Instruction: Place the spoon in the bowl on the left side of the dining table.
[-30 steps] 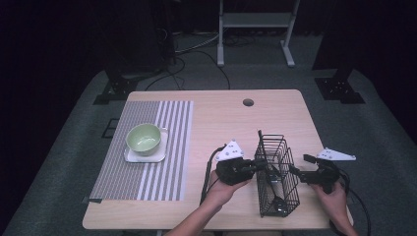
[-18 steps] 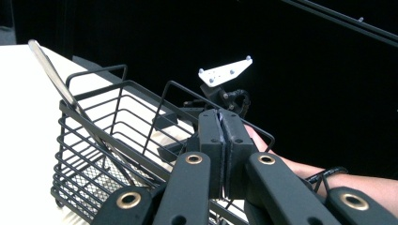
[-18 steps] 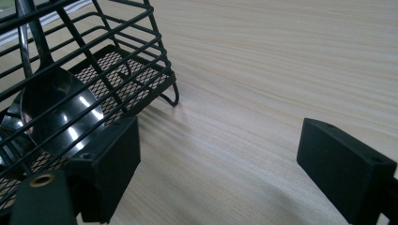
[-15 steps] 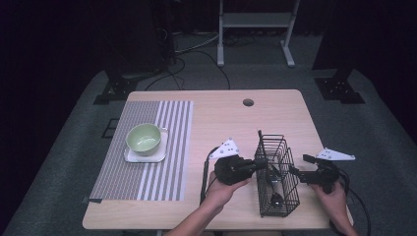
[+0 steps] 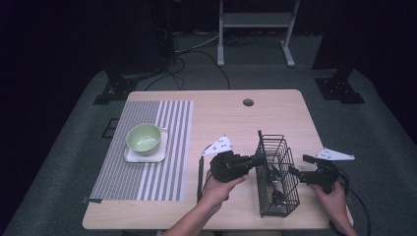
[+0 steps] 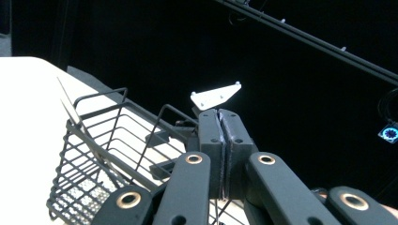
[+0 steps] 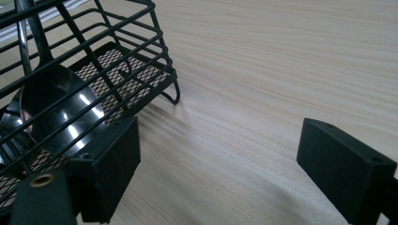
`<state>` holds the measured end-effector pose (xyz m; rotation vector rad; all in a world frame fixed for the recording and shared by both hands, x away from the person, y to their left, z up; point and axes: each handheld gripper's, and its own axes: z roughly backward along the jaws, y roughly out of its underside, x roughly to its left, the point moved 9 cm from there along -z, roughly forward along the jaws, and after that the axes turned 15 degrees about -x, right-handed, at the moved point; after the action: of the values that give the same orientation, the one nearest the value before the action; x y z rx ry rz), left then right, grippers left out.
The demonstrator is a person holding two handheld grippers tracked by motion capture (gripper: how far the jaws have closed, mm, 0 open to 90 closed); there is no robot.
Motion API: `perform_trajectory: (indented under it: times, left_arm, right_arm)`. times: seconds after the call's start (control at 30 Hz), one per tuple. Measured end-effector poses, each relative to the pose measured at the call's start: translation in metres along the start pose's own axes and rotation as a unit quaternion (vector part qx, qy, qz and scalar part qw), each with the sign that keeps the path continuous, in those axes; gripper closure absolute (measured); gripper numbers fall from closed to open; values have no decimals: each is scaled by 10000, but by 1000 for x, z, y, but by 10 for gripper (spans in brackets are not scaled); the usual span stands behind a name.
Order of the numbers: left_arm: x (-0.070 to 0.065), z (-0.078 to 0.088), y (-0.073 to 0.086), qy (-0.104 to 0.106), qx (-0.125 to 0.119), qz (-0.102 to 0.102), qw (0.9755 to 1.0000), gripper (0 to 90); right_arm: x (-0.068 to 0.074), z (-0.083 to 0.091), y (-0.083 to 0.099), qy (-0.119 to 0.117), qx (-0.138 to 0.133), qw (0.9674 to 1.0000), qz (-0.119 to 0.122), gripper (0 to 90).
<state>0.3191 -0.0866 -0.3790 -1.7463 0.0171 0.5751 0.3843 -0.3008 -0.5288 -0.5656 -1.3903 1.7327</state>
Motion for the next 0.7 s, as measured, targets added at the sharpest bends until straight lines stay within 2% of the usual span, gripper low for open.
perform_trajectory:
  times: [0.33,0.7]
  left_arm:
    - [-6,1,-9,81,-109,22,9999,892]
    - [-8,5,-21,59,-284,103,9995,892]
  right_arm:
    - [-1,0,1,32,37,10000,-62,128]
    - [-1,0,0,64,19,10000,-37,128]
